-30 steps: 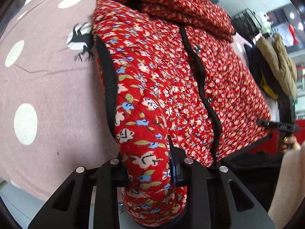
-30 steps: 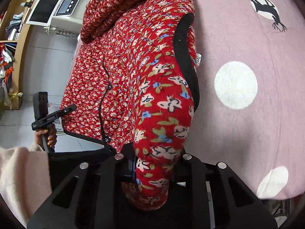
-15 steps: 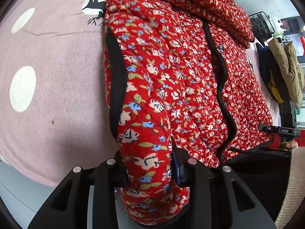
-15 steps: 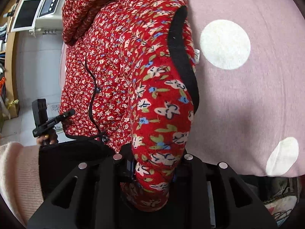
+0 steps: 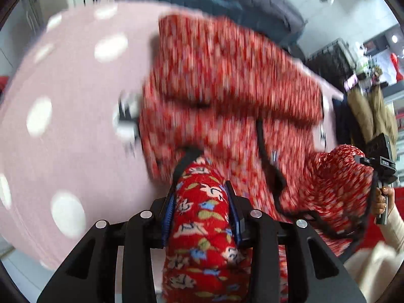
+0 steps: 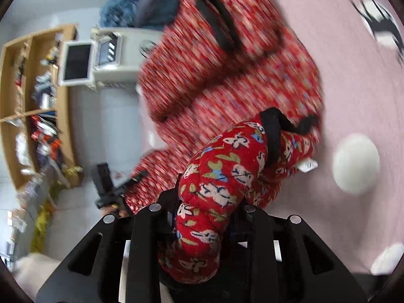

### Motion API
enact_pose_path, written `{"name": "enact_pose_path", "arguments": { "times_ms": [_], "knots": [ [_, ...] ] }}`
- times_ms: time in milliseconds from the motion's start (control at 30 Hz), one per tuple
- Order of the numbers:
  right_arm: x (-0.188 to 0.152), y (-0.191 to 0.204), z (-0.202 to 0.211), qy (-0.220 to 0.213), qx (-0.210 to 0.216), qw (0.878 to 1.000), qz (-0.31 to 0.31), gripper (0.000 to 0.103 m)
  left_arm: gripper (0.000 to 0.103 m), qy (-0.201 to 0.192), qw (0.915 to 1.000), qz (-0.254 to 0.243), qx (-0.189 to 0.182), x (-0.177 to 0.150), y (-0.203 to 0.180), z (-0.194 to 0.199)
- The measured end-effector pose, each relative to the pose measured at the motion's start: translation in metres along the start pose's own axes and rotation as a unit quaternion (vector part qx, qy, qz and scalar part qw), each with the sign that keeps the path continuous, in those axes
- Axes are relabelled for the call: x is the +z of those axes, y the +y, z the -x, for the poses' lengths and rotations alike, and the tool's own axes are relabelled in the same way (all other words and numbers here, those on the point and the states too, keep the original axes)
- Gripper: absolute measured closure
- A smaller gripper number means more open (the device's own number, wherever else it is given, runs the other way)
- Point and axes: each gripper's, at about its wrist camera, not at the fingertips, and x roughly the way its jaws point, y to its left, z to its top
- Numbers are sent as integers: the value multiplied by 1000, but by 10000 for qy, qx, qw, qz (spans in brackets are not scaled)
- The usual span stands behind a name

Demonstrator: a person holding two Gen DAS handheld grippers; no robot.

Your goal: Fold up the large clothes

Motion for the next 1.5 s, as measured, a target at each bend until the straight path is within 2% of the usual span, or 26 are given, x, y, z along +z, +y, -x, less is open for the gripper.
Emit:
{"name": "enact_pose_path", "arguments": {
  "times_ms": [33,100,133,200,267,333,400,467,500,600,667,733,867,933,967,1033,1100,1167,1233,1300,1333,1367,1400,1500],
  "knots": [
    [15,7,4,-163,178,9997,-66,75,68,-179,9998,30,36,15,2,7],
    [41,16,12,-385,339,9986,-153,75,85,-608,9975,-28,359,37,3,19],
    [56,21,15,-501,449,9975,-234,75,89,-793,9956,-61,487,53,3,26],
    [73,26,18,-576,534,9964,-304,75,89,-1068,9935,140,355,79,10,35],
    [91,29,16,-646,526,9959,-359,75,89,-1041,9933,408,296,99,15,35],
    [108,28,15,-745,688,9930,-609,75,89,-1130,9917,466,398,111,12,39],
    [122,34,11,-838,665,9924,-600,75,79,-1264,9908,281,392,116,5,51],
    [134,39,11,-900,696,9917,-602,75,45,-1392,9890,128,491,113,0,63],
    [140,39,10,-939,764,9904,-673,75,40,-1508,9870,72,560,110,-1,70],
    [162,35,11,-1123,932,9852,-901,75,38,-1799,9814,55,662,96,4,86],
    [181,33,11,-1281,1125,9788,-1134,75,36,-1968,9774,259,728,90,12,94],
    [202,31,11,-1441,1297,9715,-1364,75,29,-2132,9738,539,585,81,24,98],
    [240,17,0,-1611,1185,9611,-1903,74,27,-1789,9797,663,610,76,32,78],
    [249,9,-12,-1599,833,9610,-2095,67,23,-1619,9829,557,684,75,29,57],
    [250,5,-18,-1582,736,9588,-2240,60,21,-1517,9844,528,714,76,27,44],
    [245,-6,-31,-1568,956,9452,-2699,38,21,-1331,9877,531,632,78,23,19],
    [239,-15,-31,-1709,1326,9324,-2894,36,21,-1182,9898,564,568,84,20,-2],
    [236,-16,-28,-1713,1411,9343,-2790,36,21,-1055,9915,576,507,93,14,-22],
    [234,-7,-17,-1646,1266,9497,-2342,36,21,-1003,9922,543,498,101,9,-35],
    [227,2,0,-1654,887,9662,-1767,35,21,-994,9924,493,539,107,2,-44],
    [222,12,11,-1711,381,9757,-1316,31,21,-993,9924,469,549,111,0,-47],
    [219,18,17,-1768,-15,9785,-1061,25,21,-992,9926,431,560,113,-3,-50],
    [213,25,26,-1892,-725,9773,-625,20,21,-993,9926,404,570,114,-5,-51],
    [196,34,24,-1832,-1918,9637,302,20,21,-984,9930,318,571,119,-6,-55]
  ]
}}
